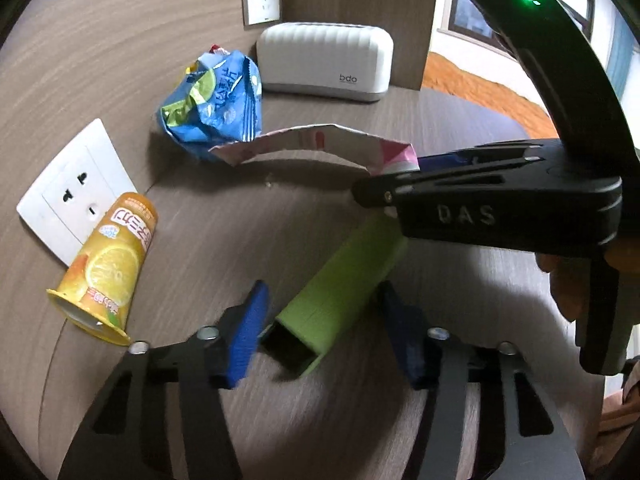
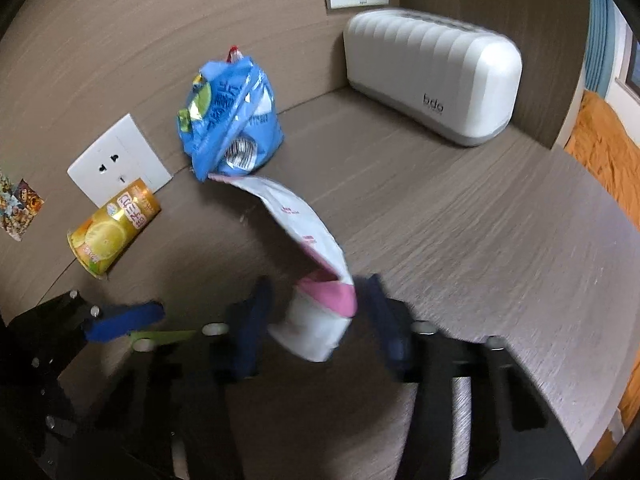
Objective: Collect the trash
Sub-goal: 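Grasp the green tube with left tool while right tool grasps pink-capped cup, then carry both items down over the white bin and open both tools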
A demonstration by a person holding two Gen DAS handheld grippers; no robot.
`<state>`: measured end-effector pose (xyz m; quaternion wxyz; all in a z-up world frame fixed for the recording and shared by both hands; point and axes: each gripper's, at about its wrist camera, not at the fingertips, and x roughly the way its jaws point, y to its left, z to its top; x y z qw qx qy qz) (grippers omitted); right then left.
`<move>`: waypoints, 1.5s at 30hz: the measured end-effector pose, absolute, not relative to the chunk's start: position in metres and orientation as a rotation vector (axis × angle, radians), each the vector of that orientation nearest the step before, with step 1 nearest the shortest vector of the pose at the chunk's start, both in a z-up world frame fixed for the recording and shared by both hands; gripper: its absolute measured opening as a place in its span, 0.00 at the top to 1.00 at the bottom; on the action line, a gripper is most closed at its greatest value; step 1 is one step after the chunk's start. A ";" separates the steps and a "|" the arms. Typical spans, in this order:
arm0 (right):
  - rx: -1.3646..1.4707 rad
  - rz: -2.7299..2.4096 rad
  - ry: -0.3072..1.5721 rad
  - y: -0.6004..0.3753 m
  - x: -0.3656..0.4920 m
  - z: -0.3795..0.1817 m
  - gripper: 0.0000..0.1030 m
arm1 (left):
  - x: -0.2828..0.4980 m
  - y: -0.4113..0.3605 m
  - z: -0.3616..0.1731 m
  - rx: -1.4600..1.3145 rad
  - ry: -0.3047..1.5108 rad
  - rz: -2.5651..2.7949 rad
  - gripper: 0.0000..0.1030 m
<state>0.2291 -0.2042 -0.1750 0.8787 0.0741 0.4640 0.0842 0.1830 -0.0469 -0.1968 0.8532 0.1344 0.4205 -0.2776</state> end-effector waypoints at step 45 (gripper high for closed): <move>0.450 -0.195 0.829 -0.449 -0.017 -0.129 0.70 | 0.029 -0.230 -0.149 0.315 0.892 -0.924 0.76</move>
